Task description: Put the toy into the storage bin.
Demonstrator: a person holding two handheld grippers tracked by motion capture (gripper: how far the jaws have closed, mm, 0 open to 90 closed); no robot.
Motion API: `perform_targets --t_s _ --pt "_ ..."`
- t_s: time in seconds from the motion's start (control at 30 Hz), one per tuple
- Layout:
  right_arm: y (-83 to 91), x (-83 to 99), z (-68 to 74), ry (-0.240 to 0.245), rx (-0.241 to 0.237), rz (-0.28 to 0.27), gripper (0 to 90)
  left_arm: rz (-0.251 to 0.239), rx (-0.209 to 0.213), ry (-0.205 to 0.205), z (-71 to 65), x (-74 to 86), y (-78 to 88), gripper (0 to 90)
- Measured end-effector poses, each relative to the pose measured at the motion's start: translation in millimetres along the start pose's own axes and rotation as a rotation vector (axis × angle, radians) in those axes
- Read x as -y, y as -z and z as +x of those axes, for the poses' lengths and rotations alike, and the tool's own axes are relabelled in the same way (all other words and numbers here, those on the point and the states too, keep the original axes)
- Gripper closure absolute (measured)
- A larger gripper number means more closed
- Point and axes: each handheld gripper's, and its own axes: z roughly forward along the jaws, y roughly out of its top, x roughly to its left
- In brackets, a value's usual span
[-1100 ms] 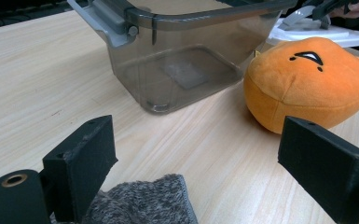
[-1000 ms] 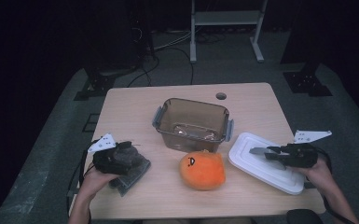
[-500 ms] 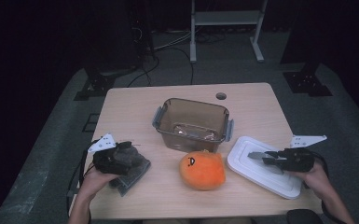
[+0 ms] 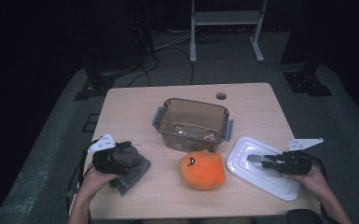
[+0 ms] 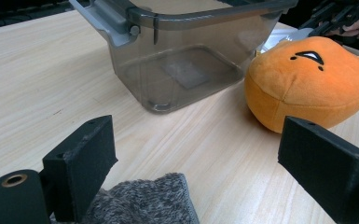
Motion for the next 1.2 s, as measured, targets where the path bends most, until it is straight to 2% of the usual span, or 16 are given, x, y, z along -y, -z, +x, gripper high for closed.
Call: perform_targets --t_s 0.17,0.4,0.73,0.9,1.2 --pt "2.6 -1.2 -0.4 -0.012 -0.001 -0.023 61.8 -0.001 0.001 0.002 -0.1 0.0 -0.3 10.6" --pt "10.7 -17.9 5.0 0.014 0.001 -0.052 54.8 -0.001 0.002 0.0 -0.4 0.0 -0.6 10.5" --pt "7.9 -47.4 25.6 0.057 -0.067 -0.091 45.8 0.002 0.003 0.001 -0.4 0.5 0.1 10.2" --pt "5.7 -66.4 38.3 0.104 -0.096 -0.095 44.0 -0.002 0.0 0.001 -0.5 0.1 1.3 10.2" --pt "-3.0 -93.5 54.2 0.144 -0.145 -0.102 40.9 -0.005 -0.001 0.003 0.3 0.1 2.5 10.1"
